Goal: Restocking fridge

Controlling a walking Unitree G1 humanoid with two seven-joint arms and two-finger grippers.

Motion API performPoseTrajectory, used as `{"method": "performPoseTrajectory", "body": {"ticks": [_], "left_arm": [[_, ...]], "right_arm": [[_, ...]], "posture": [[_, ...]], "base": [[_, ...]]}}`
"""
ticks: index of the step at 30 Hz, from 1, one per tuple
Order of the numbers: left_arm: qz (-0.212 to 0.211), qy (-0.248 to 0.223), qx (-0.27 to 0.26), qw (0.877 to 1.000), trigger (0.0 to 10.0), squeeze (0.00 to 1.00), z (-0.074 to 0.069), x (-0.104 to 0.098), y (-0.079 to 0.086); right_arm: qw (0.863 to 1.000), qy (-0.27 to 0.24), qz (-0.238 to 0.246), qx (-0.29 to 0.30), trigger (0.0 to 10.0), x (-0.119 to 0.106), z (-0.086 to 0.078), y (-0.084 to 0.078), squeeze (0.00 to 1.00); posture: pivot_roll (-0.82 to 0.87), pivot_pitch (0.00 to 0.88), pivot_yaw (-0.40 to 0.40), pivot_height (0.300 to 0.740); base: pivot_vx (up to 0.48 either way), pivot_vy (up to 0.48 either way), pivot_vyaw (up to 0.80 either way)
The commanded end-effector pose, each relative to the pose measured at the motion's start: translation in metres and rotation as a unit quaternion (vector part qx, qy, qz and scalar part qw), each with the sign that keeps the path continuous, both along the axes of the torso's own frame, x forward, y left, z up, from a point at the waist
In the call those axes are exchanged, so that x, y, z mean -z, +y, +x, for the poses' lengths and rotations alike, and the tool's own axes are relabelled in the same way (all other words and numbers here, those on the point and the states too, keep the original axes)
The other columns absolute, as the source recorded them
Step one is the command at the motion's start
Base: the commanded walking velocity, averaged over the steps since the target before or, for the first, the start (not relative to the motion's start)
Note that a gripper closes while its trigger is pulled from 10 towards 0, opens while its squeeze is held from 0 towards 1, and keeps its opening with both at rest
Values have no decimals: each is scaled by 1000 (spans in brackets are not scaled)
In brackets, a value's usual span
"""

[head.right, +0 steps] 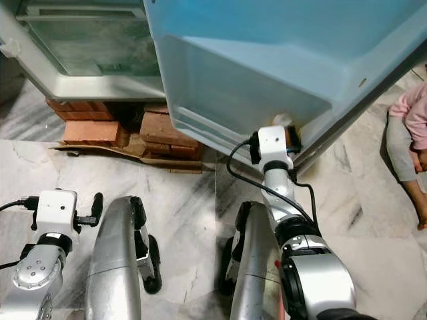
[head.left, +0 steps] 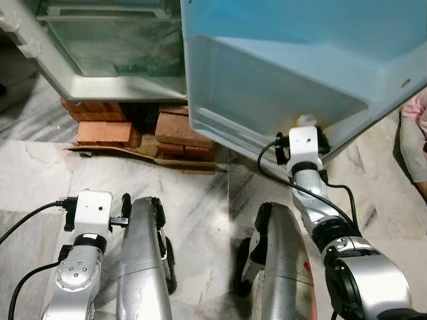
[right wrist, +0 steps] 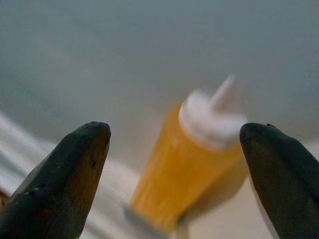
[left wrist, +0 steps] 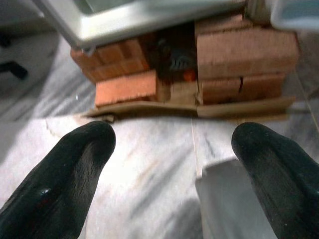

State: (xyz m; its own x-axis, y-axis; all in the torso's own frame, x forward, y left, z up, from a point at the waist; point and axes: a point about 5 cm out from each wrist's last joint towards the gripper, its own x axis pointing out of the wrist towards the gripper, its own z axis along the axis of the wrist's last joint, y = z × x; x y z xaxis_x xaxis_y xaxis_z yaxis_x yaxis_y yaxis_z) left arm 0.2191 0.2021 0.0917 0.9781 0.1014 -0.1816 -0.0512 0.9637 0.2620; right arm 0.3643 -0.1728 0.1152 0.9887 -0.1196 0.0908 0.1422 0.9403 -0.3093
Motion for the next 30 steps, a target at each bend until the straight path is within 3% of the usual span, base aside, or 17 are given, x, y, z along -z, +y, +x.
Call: {"method": "performPoseTrajectory", "body": {"ticks": [1,4,13,14,15,16,20,23,26,30], "left_arm": [[4,15,-12,1000,10000,0,-4,8,5],[2,13,-12,1000,10000,0,-1,9,4],[-7,17,4,1000,10000,0,5,23,-4],[-8,17,5,1000,10000,0,6,25,-5],[-8,17,5,1000,10000,0,6,25,-5],[-8,15,6,1000,10000,0,6,25,-6],[-28,8,33,999,10000,0,9,24,-12],[-20,-41,106,993,10000,0,17,11,-26],[-30,-48,120,991,10000,0,21,9,-30],[-31,-52,149,987,10000,0,21,9,-37]], "right_arm": [[1000,-10,3,-2,10000,0,-4,-7,1000],[1000,-17,6,-17,10000,3,-11,-7,1000],[997,-25,53,-49,10000,22,-58,-6,1000],[996,-27,64,-64,10000,24,-70,0,259],[996,-27,64,-64,10000,24,-70,0,259],[995,-24,73,-67,10000,27,-77,4,0],[994,-12,67,-82,10000,34,-101,14,0],[990,-12,89,-112,10000,34,-118,19,0],[989,-1,111,-93,10000,35,-118,18,0],[989,12,104,-102,10000,37,-124,24,0]], "posture": [[191,257,-27,539],[183,236,-27,539],[144,136,-25,539],[137,119,-22,539],[137,119,-22,539],[131,107,-19,539],[124,75,-17,539],[124,39,-14,549],[114,34,-10,564],[115,30,-14,588]], "base": [[0,0,0],[0,0,0],[0,0,0],[0,0,0],[0,0,0],[0,0,0],[0,0,0],[0,0,0],[0,0,0],[0,0,0]]}}
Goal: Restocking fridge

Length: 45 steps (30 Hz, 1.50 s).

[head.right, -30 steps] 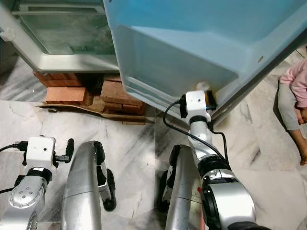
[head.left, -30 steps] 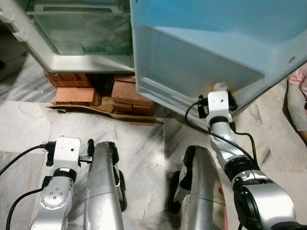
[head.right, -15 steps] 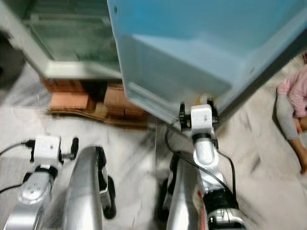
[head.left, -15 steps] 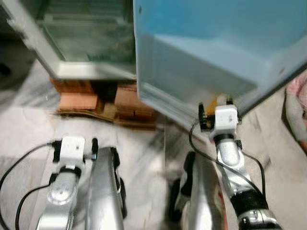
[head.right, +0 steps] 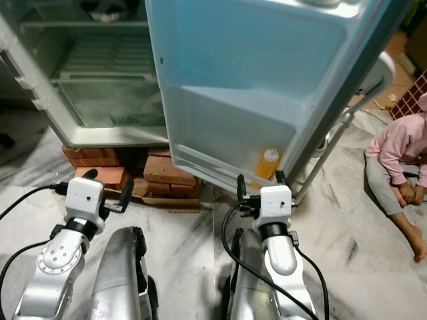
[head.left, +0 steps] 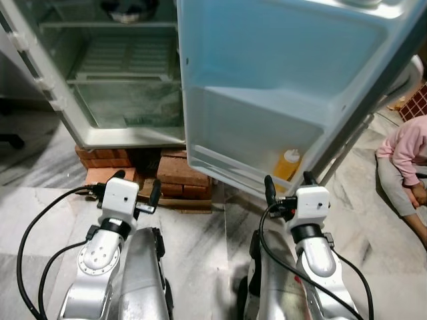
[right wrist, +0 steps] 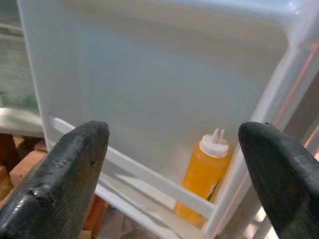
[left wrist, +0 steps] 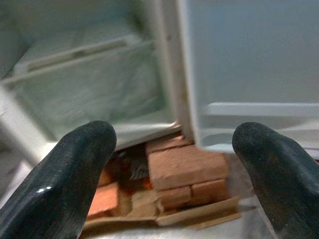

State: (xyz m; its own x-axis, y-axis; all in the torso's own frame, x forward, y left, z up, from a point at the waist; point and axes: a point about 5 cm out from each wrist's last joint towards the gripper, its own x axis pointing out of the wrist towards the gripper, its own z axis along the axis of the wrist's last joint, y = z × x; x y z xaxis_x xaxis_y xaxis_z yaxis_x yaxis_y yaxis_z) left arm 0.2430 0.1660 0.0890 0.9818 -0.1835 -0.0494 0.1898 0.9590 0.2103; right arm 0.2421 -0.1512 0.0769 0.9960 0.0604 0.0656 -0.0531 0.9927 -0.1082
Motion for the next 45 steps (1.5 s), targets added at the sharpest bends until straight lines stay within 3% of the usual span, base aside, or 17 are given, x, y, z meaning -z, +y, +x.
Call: {"method": "performPoseTrajectory", "body": {"ticks": [1,4,10,26,45], "left_arm": [[4,13,10,1000,10000,0,-4,7,-1],[2,12,6,1000,10000,0,-5,9,-2],[-3,15,-10,1000,10000,0,-3,13,1],[-16,18,-15,1000,10000,0,1,18,-2],[-17,29,-21,999,10000,0,2,23,-4]], "right_arm": [[1000,4,2,-1,10000,-2,-2,0,0],[1000,11,8,11,10000,-3,-1,-5,0],[1000,16,3,-7,10000,-3,2,2,0],[999,39,8,10,10000,-2,7,-11,0],[995,91,29,-16,10000,16,1,-6,0]], "posture": [[115,30,-14,593],[109,27,-15,612],[102,26,-20,645],[72,31,-36,736],[77,38,-38,740]], "base": [[0,0,0],[0,0,0],[0,0,0],[0,0,0],[-35,0,0]]}}
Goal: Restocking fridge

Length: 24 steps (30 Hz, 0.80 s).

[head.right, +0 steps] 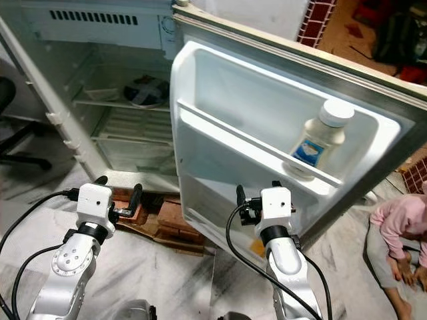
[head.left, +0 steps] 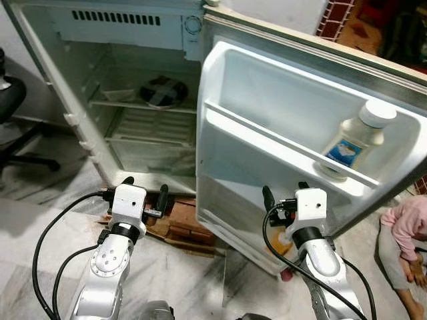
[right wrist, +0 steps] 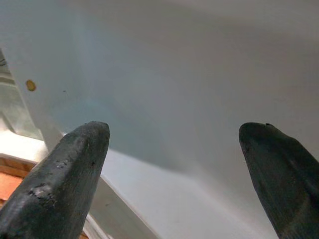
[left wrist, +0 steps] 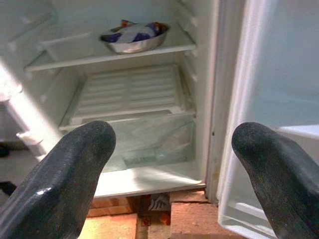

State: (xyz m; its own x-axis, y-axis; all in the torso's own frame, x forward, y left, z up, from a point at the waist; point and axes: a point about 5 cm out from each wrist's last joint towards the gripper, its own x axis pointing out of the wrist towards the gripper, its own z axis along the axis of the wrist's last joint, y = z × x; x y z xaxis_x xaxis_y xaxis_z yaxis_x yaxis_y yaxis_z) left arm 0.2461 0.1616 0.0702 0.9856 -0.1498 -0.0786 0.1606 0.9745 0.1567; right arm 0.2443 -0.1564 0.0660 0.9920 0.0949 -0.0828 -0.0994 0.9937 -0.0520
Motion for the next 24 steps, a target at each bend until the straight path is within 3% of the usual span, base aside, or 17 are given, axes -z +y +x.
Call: {"method": "performPoseTrajectory", "body": {"ticks": [1,9,20,24], "left_arm": [[7,11,-2,1000,10000,0,-1,4,0],[11,10,1,1000,10000,0,1,4,-1],[12,11,4,1000,10000,0,3,5,-1],[17,9,0,1000,10000,0,4,5,0]], "right_arm": [[1000,16,7,2,10000,5,-1,-1,0],[999,13,30,-11,10000,4,-1,0,0],[1000,7,21,-12,10000,4,2,-5,0],[1000,-1,2,2,10000,2,4,-8,0]], "posture": [[76,38,-37,740],[75,36,-35,740],[75,32,-38,740],[74,31,-37,740]], "base": [[-360,0,0],[-420,0,0],[-399,0,0],[-146,0,0]]}}
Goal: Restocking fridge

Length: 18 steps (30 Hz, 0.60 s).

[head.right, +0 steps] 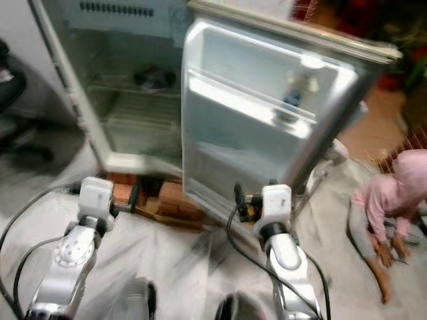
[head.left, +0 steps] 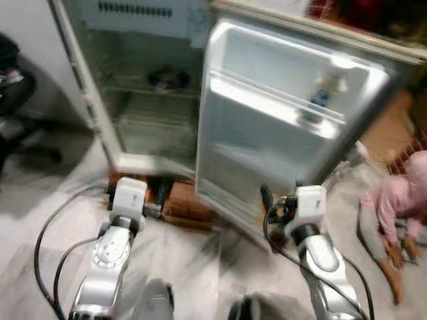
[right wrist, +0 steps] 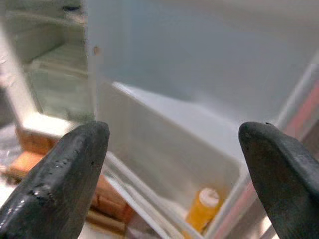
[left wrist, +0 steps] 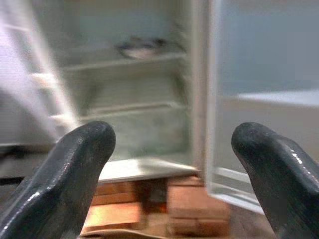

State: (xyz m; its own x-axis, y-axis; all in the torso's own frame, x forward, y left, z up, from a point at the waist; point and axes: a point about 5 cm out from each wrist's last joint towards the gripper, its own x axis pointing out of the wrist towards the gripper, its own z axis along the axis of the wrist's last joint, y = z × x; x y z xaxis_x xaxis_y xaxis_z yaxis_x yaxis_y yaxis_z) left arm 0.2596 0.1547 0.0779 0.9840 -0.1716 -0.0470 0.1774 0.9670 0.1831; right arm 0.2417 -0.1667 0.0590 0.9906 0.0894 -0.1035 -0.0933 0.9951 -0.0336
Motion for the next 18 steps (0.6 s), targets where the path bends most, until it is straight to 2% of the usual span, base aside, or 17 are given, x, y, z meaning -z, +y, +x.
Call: {"method": "performPoseTrajectory", "body": {"ticks": [1,16,18], "left_arm": [[5,23,-11,1000,10000,0,-9,12,7],[-8,13,-9,1000,10000,0,-7,9,9],[-9,12,-7,1000,10000,0,-7,9,9]], "right_arm": [[1000,-15,-11,7,10000,-6,8,1,0],[998,-42,-19,30,10000,-16,19,-8,0],[998,-43,-12,36,10000,-16,20,-8,0]], "posture": [[74,30,-36,740],[72,32,-35,740],[73,31,-36,740]], "base": [[0,0,0],[0,0,0],[311,0,0]]}}
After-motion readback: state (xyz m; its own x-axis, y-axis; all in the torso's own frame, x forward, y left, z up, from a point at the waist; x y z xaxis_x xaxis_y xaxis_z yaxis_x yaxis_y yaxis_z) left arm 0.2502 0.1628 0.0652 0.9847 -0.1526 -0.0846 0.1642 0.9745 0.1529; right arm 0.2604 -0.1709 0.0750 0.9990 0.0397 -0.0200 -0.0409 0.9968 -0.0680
